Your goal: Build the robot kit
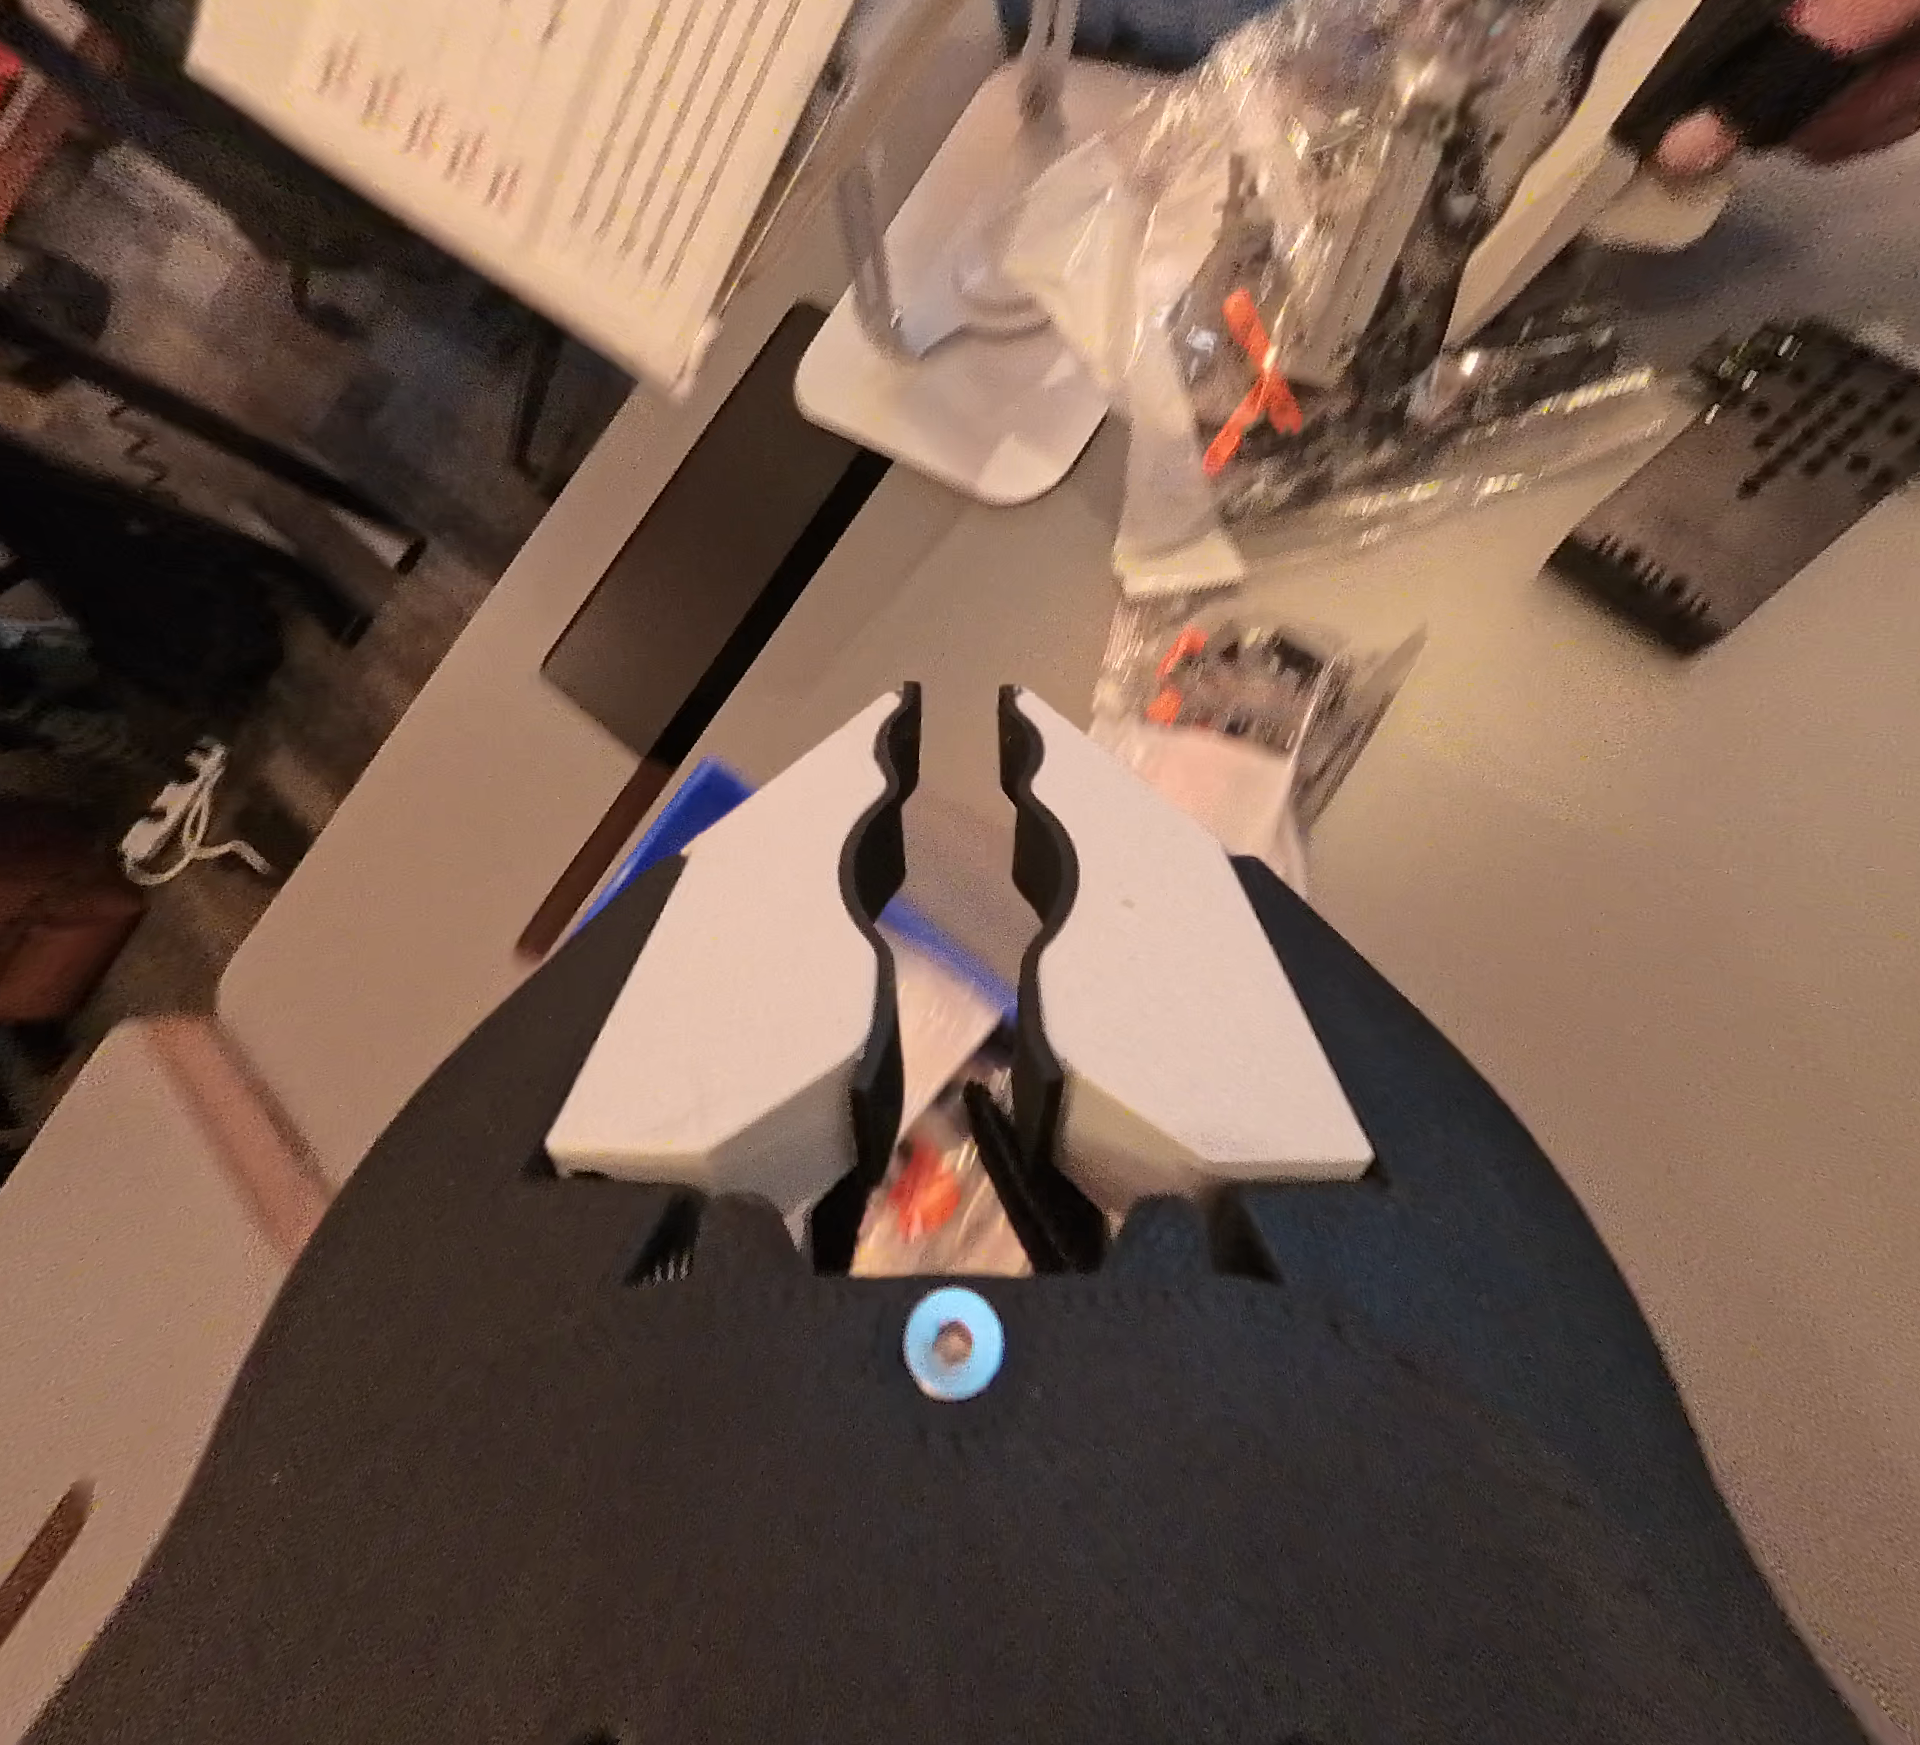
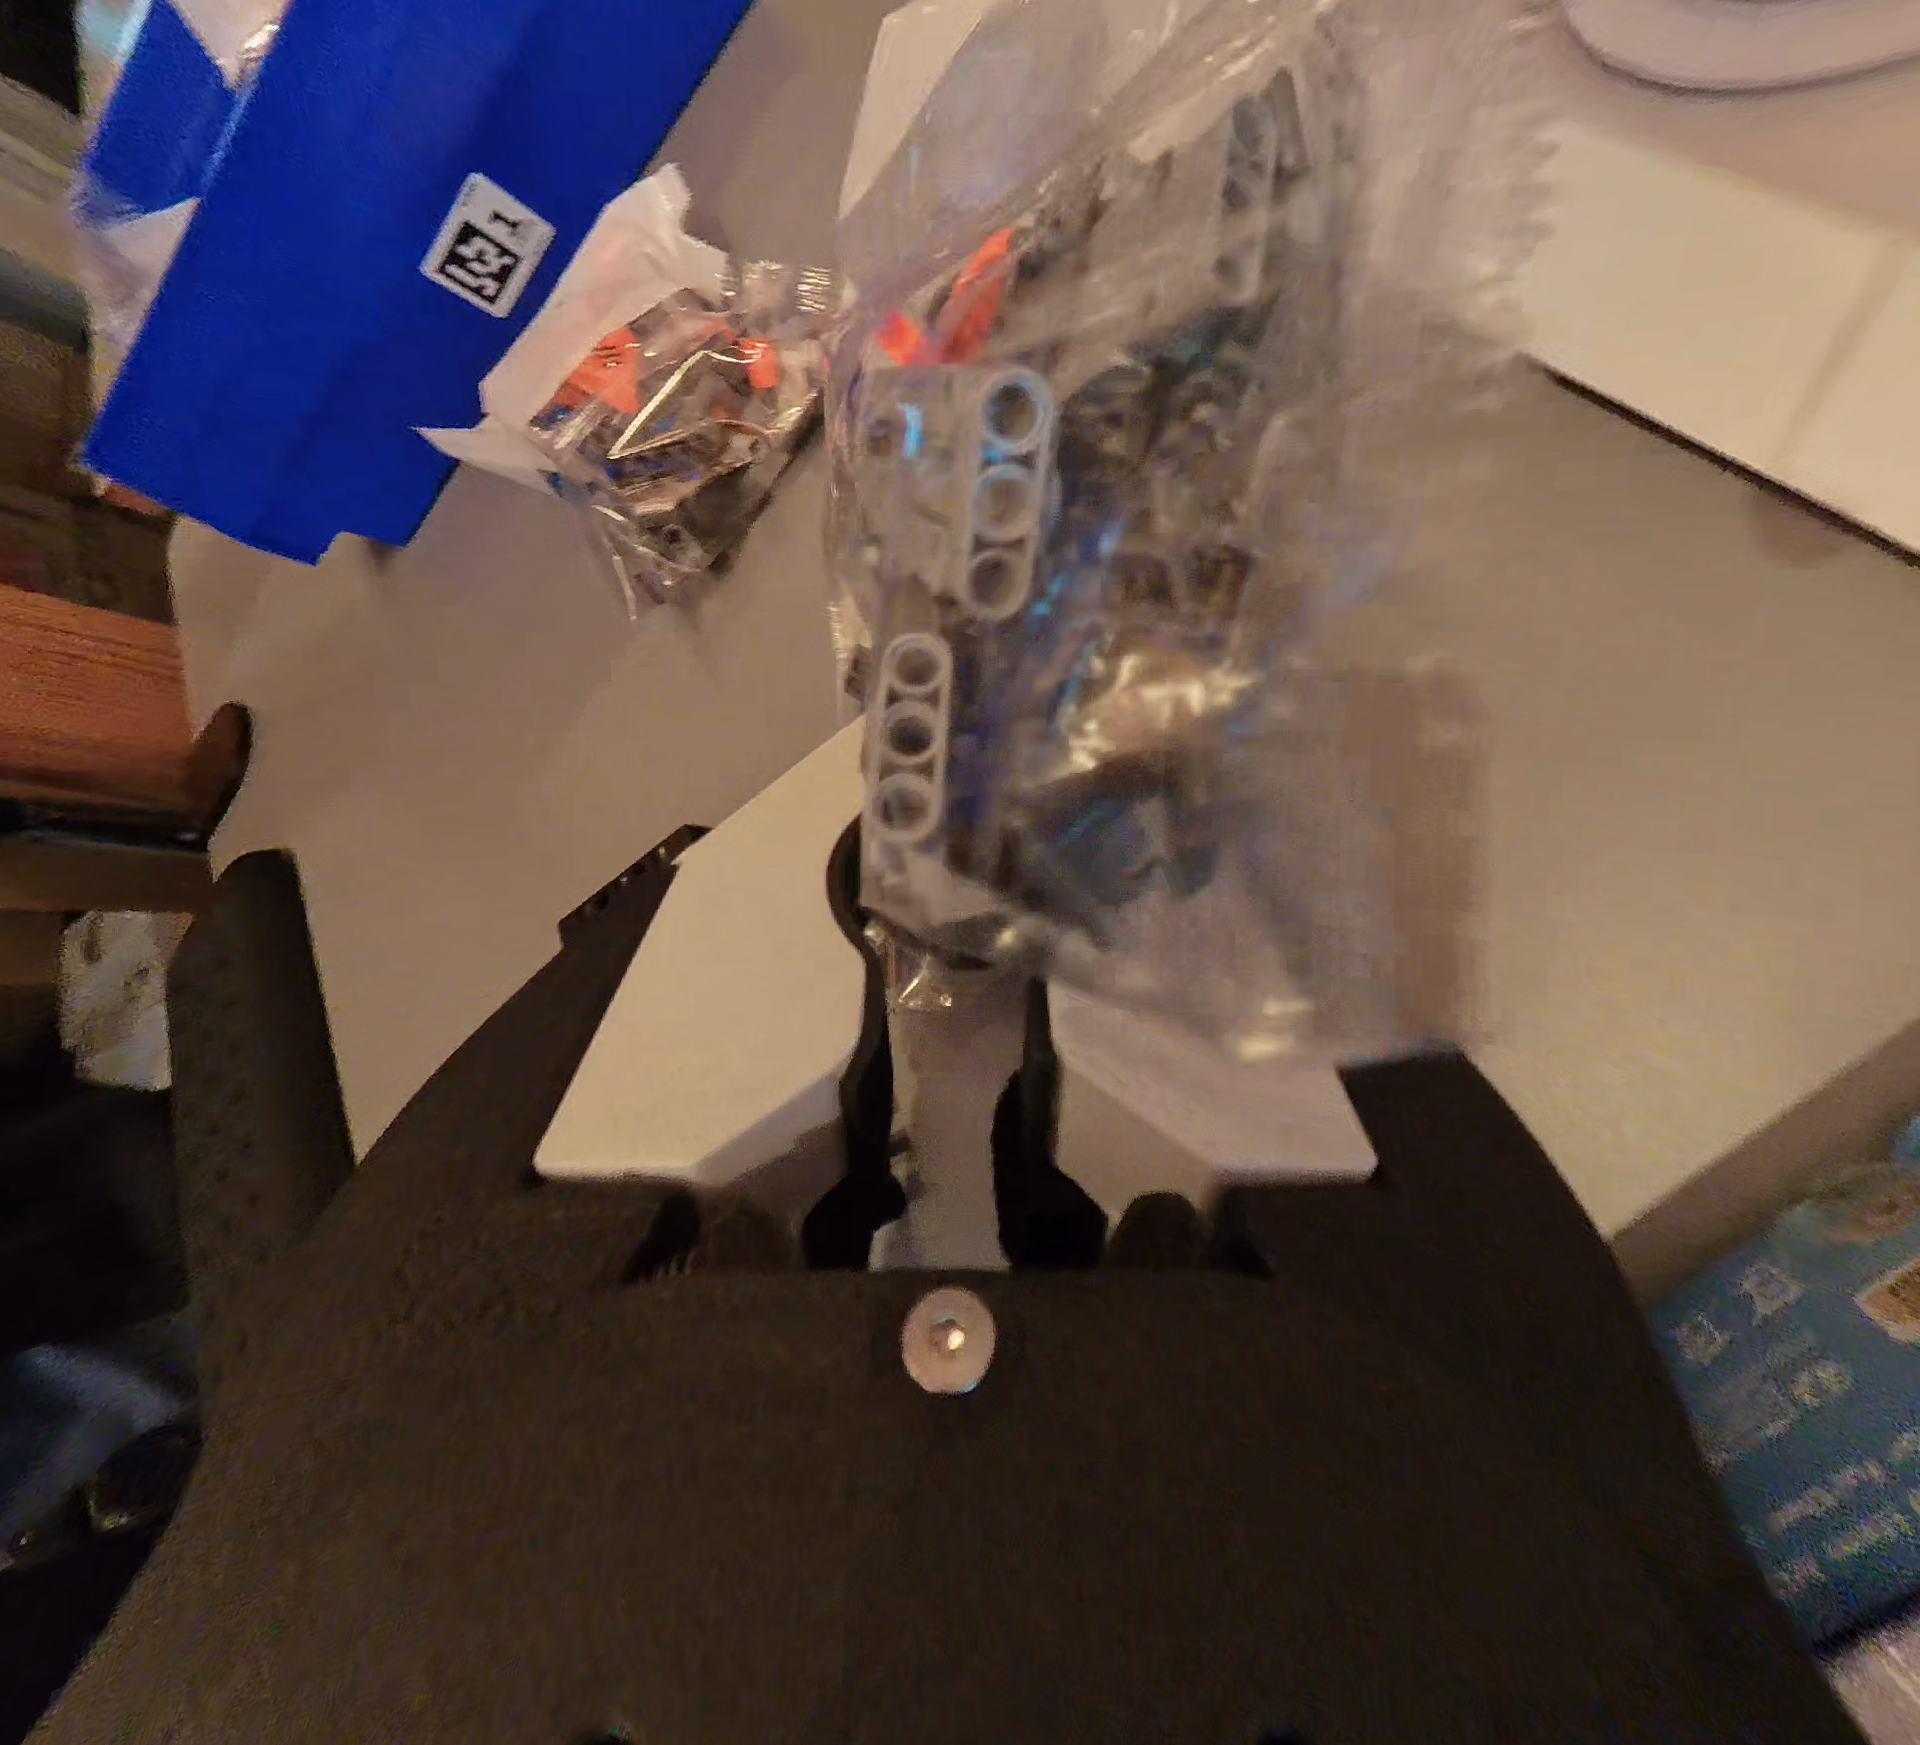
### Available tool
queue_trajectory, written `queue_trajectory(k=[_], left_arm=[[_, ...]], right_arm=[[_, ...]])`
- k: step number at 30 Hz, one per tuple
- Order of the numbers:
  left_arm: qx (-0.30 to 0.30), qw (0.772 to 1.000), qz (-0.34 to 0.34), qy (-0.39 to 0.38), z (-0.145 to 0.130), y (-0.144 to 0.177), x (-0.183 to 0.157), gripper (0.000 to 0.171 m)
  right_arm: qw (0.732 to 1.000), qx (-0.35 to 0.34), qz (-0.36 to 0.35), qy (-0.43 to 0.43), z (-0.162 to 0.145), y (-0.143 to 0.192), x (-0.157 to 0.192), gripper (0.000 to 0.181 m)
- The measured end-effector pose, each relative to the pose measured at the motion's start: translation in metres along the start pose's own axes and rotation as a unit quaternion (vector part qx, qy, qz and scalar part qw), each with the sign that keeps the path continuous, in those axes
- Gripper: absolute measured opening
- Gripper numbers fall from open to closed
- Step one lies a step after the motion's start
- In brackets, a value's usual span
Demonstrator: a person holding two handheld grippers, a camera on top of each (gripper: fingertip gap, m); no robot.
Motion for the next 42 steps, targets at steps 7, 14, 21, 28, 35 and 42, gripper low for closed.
queue_trajectory(k=[7, 14, 21, 28, 35, 42], left_arm=[[0.118, 0.991, 0.057, 0.034, -0.081, 0.062, 0.079, 0.040], [0.216, 0.970, 0.091, 0.058, -0.160, 0.052, 0.110, 0.055], [0.261, 0.962, 0.034, 0.074, -0.197, 0.018, 0.098, 0.052], [0.270, 0.959, 0.086, 0.009, -0.208, -0.005, 0.106, 0.000], [0.147, 0.978, 0.129, 0.077, -0.161, 0.028, 0.135, 0.056], [0.279, 0.945, 0.171, 0.022, -0.191, -0.004, 0.156, 0.035]], right_arm=[[0.981, 0.077, -0.162, 0.076, 0.006, 0.030, -0.009, 0.067], [0.948, 0.120, -0.259, 0.141, 0.018, 0.062, 0.000, 0.064], [0.951, 0.102, -0.243, 0.162, 0.025, 0.059, 0.007, 0.055], [0.952, 0.093, -0.235, 0.176, 0.027, 0.054, 0.010, 0.048], [0.951, 0.085, -0.231, 0.187, 0.031, 0.055, 0.014, 0.043], [0.950, 0.097, -0.221, 0.197, 0.028, 0.046, 0.017, 0.042]])
Point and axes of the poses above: each gripper's, where its closed fingertips meet, y back along the fingers, z out of its top, x = y × z across the jaws, the point moved 4 cm from there along y, back along the fingers, and after that the axes turned 15 degrees about y, right-handed, at the moved point
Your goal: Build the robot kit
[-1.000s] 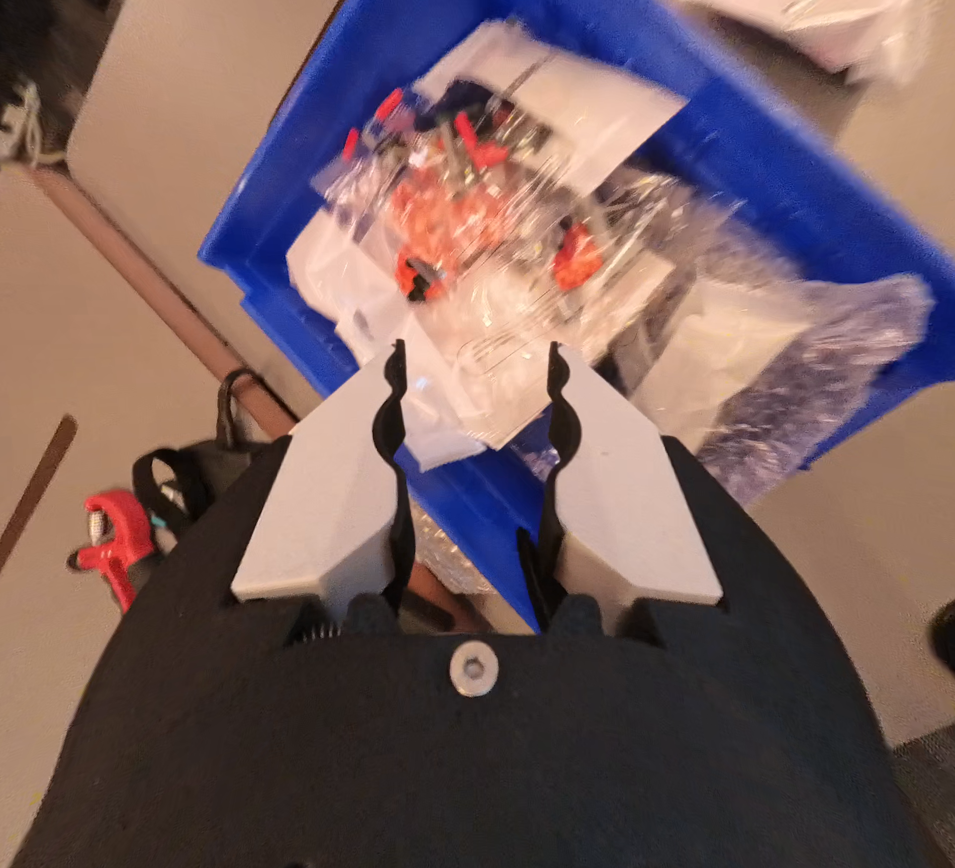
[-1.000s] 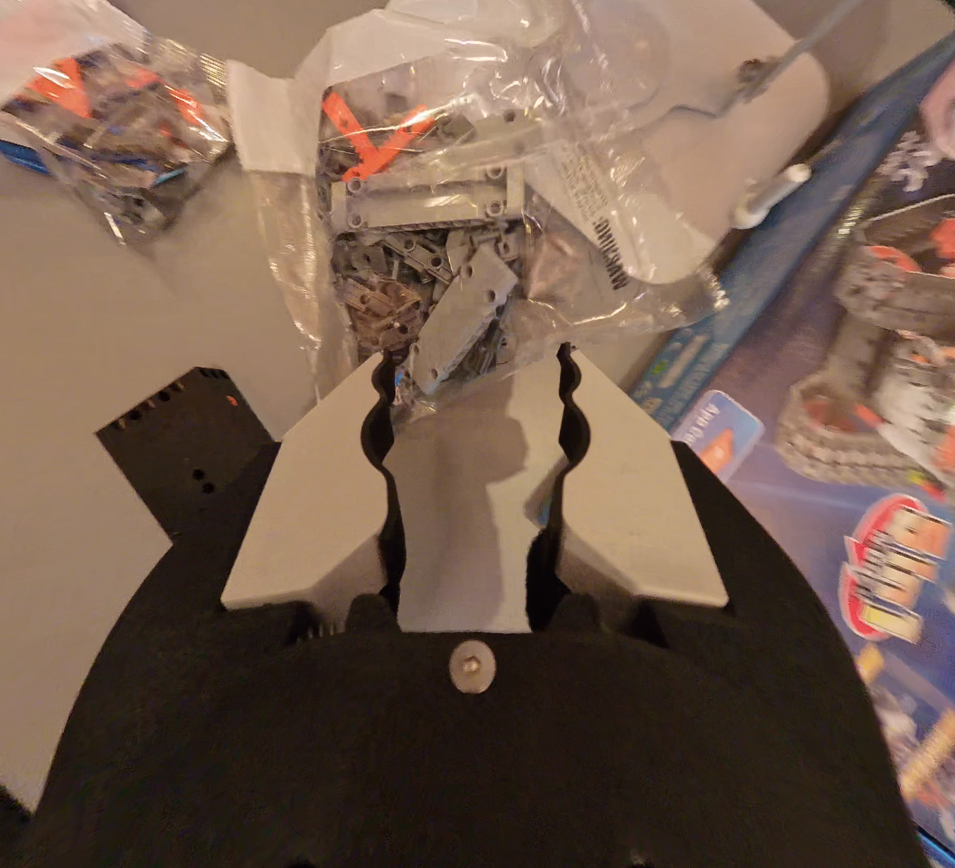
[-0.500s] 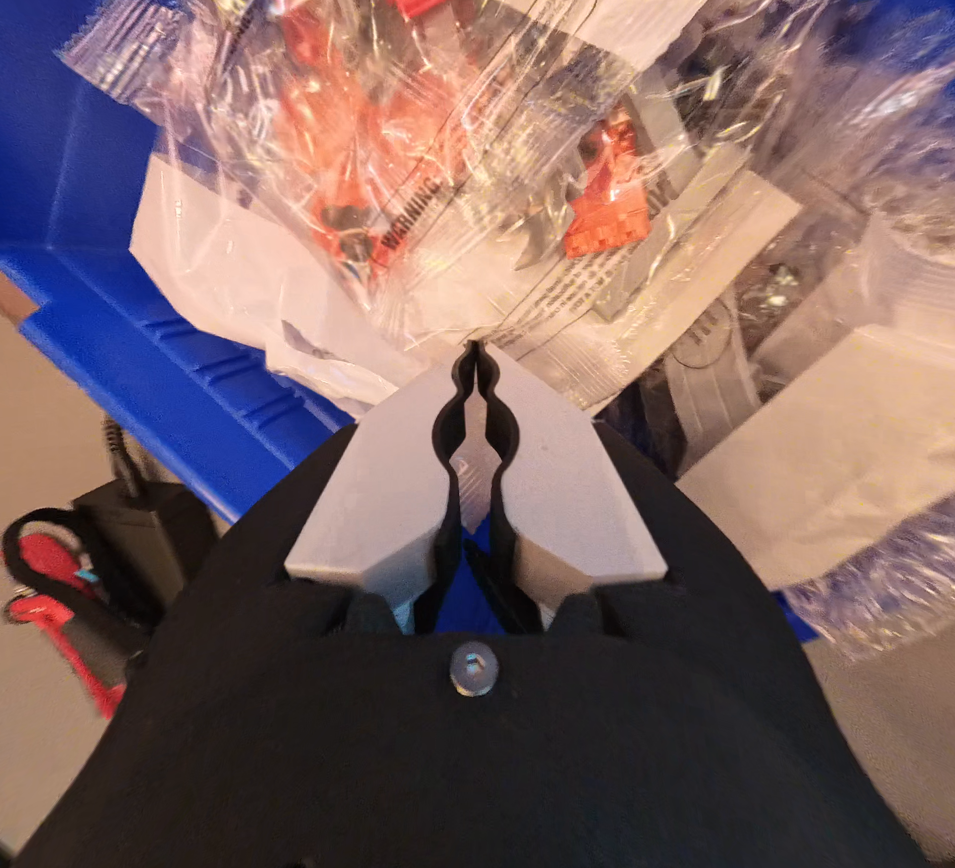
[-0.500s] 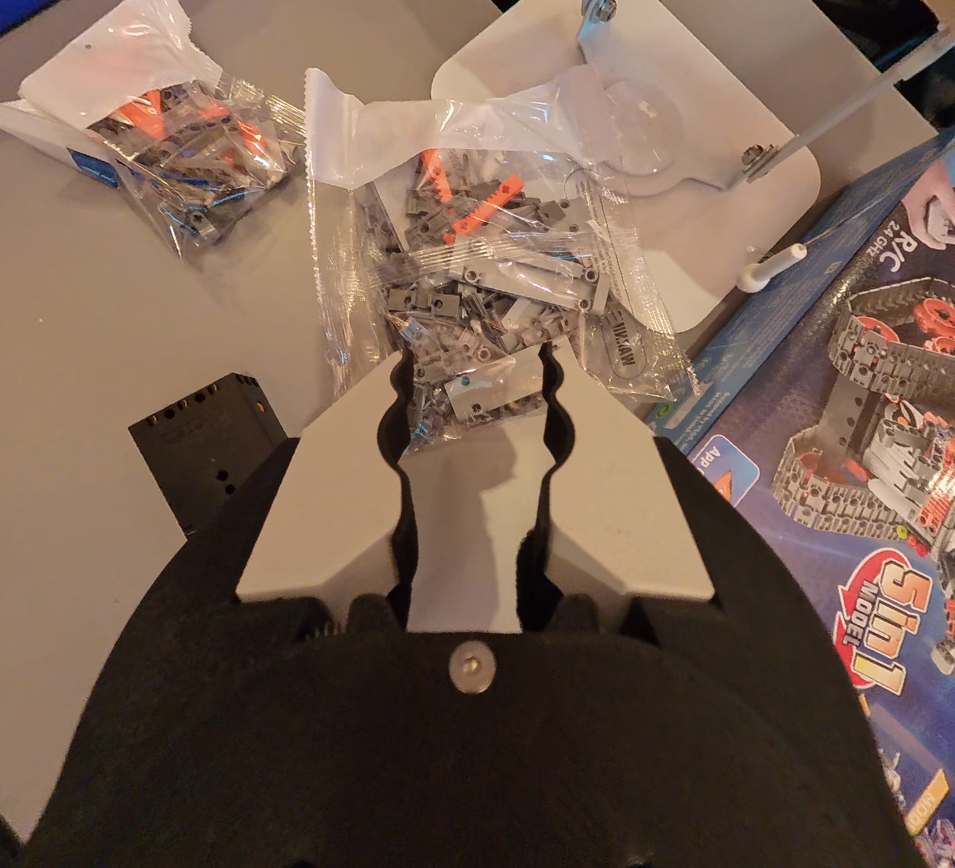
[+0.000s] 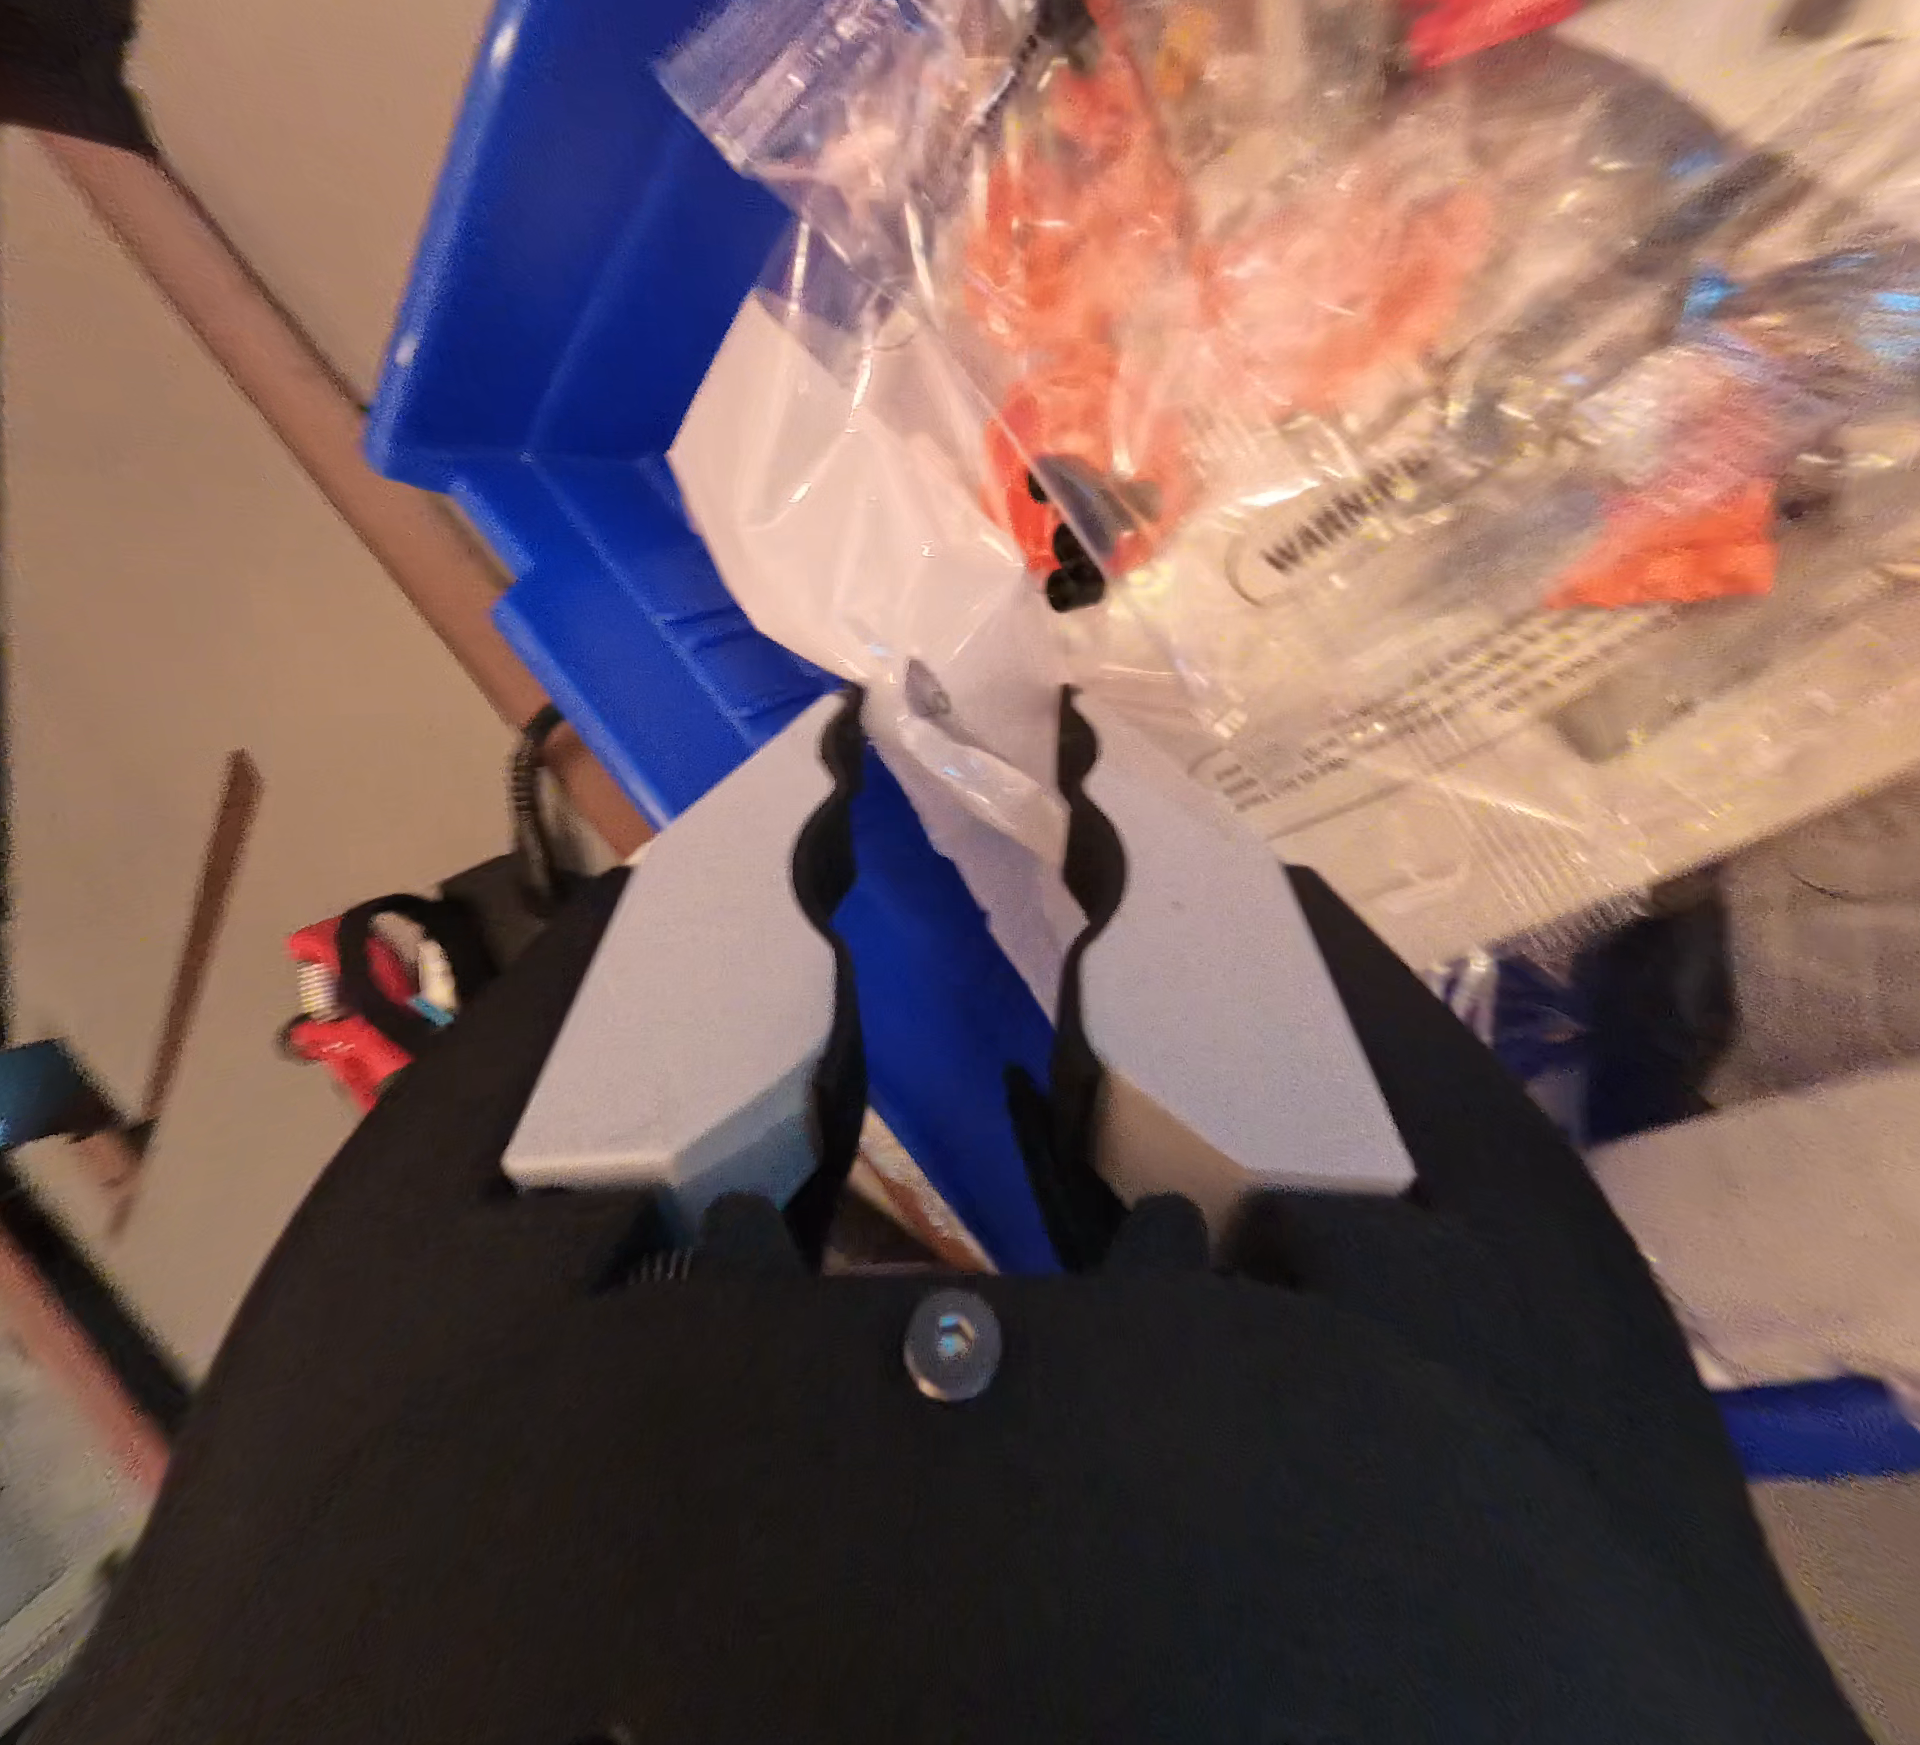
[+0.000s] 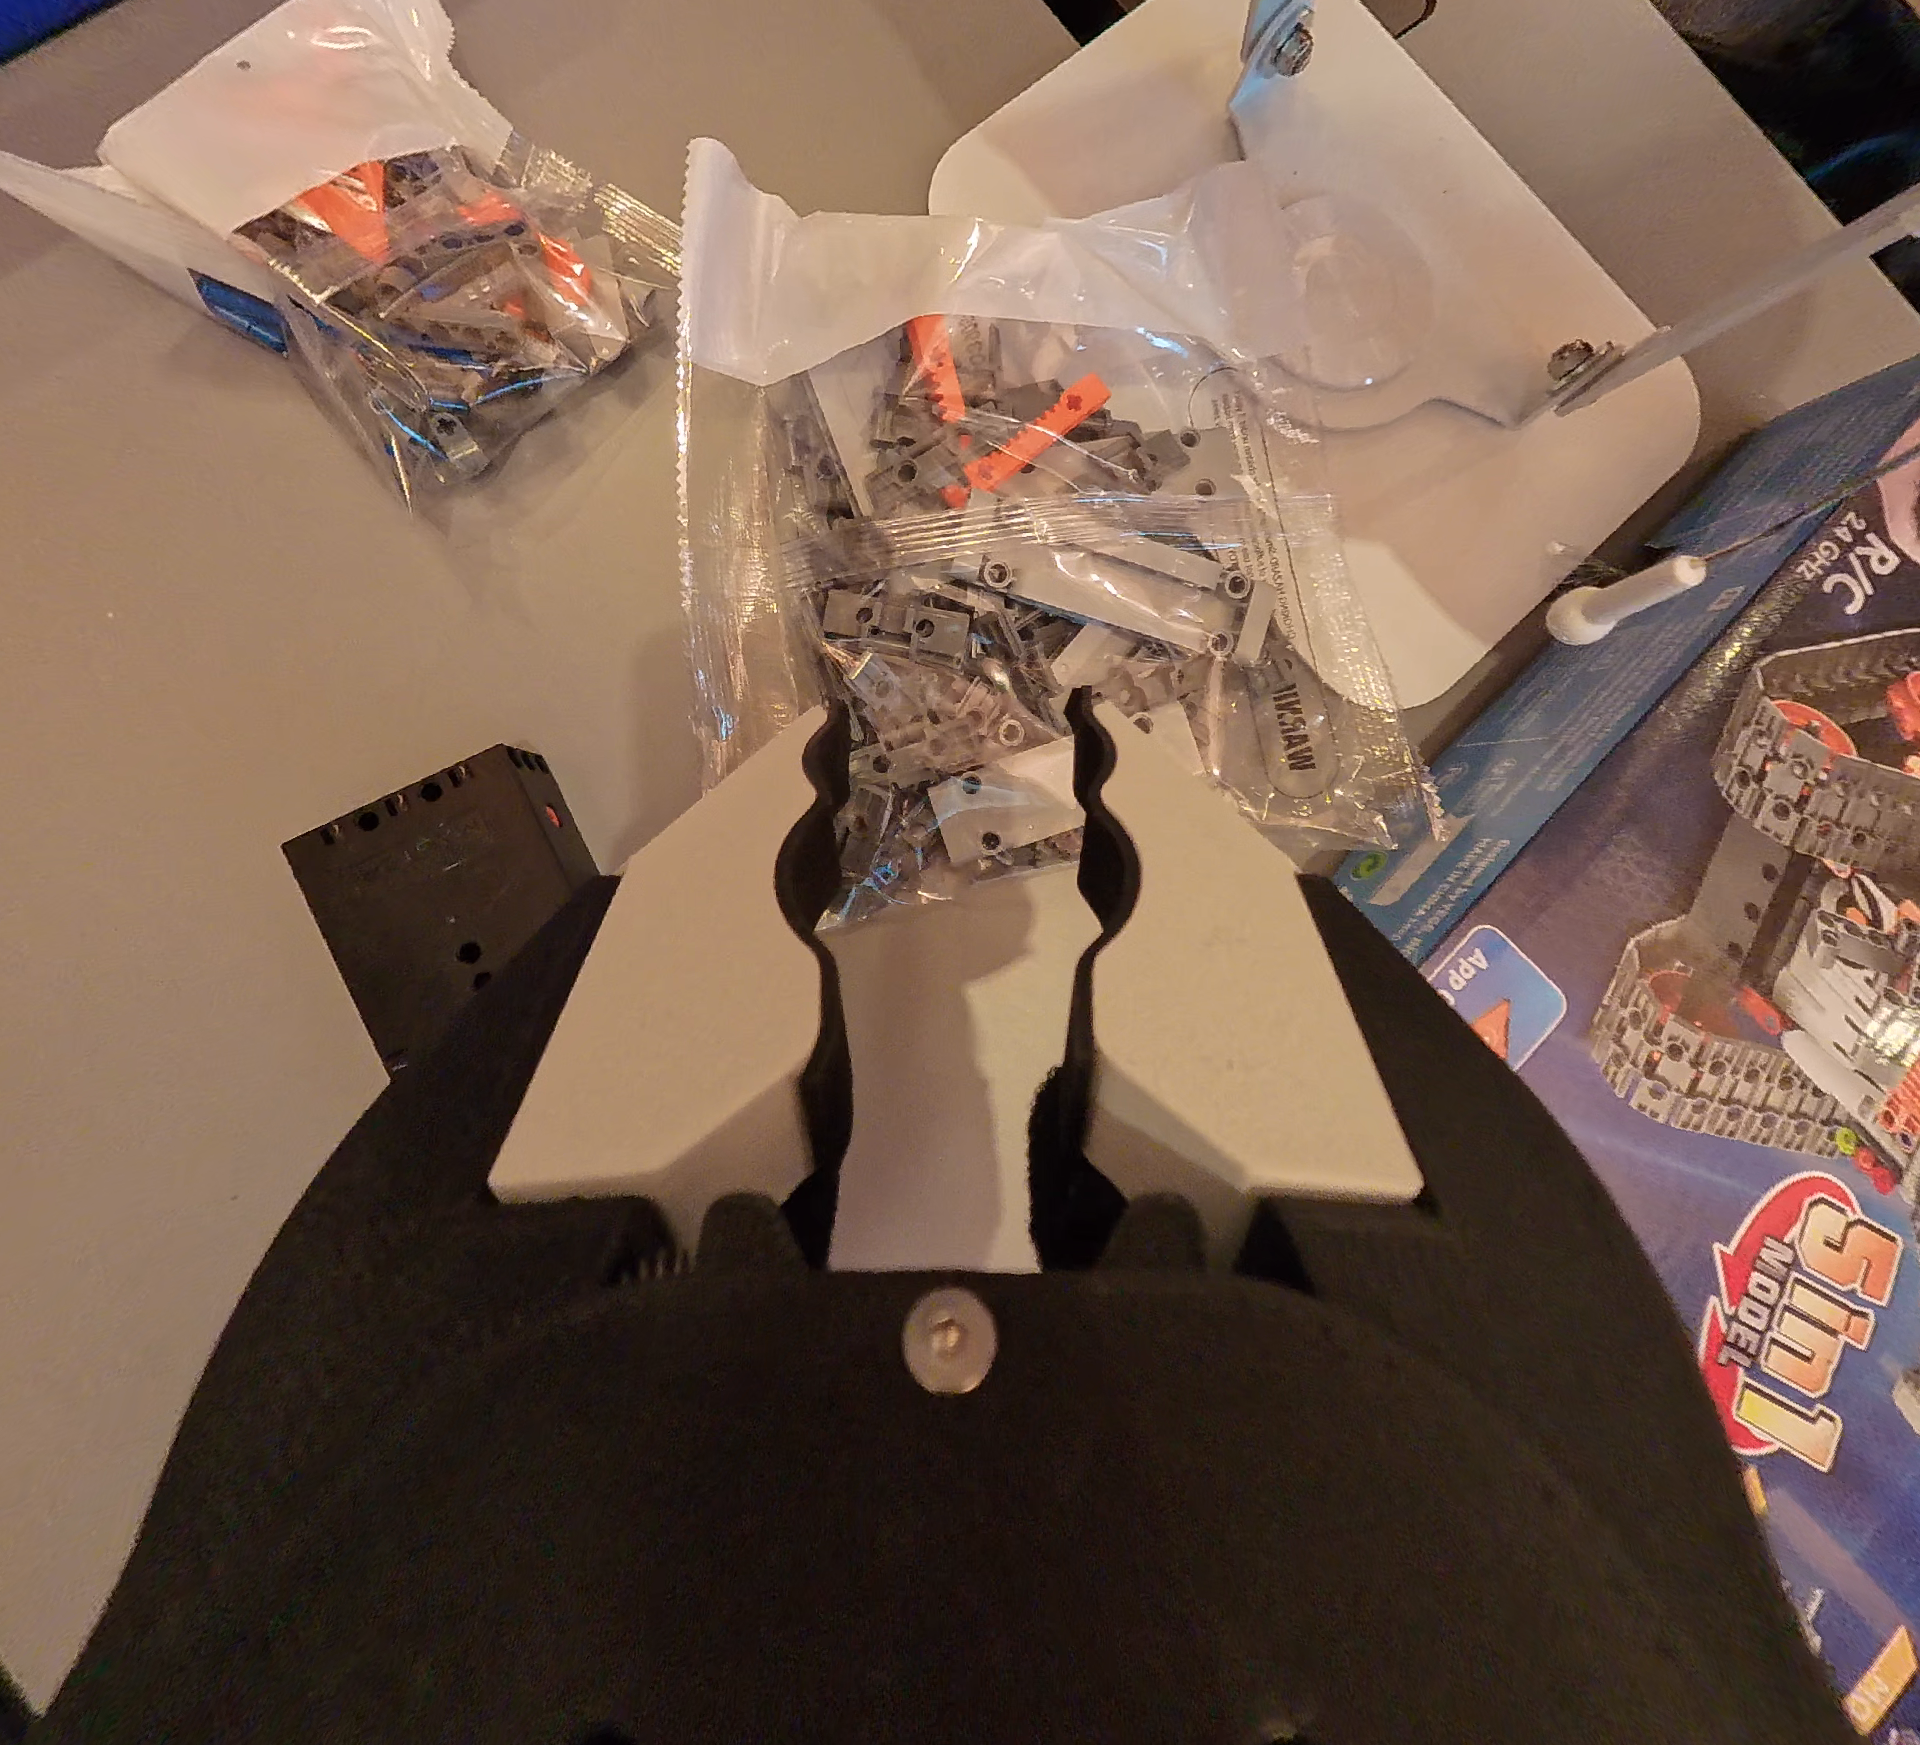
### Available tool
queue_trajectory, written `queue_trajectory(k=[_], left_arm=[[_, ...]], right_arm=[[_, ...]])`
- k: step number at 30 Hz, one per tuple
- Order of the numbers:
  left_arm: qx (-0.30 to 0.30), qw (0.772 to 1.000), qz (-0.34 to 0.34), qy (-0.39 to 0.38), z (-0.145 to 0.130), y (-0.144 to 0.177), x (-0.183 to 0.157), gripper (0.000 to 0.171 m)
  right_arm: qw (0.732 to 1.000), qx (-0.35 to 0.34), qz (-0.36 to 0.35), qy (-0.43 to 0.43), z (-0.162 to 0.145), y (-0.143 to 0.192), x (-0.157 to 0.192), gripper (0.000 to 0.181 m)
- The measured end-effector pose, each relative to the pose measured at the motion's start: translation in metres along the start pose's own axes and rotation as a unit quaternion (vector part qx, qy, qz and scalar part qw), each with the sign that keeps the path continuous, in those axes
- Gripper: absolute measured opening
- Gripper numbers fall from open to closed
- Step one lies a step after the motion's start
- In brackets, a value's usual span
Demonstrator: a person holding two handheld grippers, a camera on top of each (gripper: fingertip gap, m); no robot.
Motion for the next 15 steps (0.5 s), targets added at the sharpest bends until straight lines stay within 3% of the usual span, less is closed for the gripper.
queue_trajectory(k=[2, 6, 10, 15], left_arm=[[-0.002, 1.000, 0.027, -0.007, 0.008, 0.000, 0.007, 0.003], [-0.029, 0.999, 0.035, -0.024, 0.014, 0.010, 0.008, 0.000], [-0.109, 0.993, 0.051, -0.002, 0.026, 0.053, 0.019, 0.000], [-0.162, 0.985, 0.065, -0.010, 0.036, 0.099, 0.025, 0.000]], right_arm=[[1.000, -0.003, 0.002, -0.001, 0.000, 0.000, 0.000, 0.042], [1.000, -0.009, 0.003, -0.003, -0.001, 0.003, -0.002, 0.041], [1.000, -0.013, 0.007, -0.009, -0.003, 0.003, -0.004, 0.041], [1.000, -0.007, 0.013, 0.000, -0.002, 0.000, 0.000, 0.041]])
Point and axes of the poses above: each gripper's, where its closed fingertips meet, y back along the fingers, z out of its top, x = y × z across the jaws, the point moved 4 cm from there along y, back along the fingers, and after that the axes turned 15 degrees about y, right-handed, at the moved point
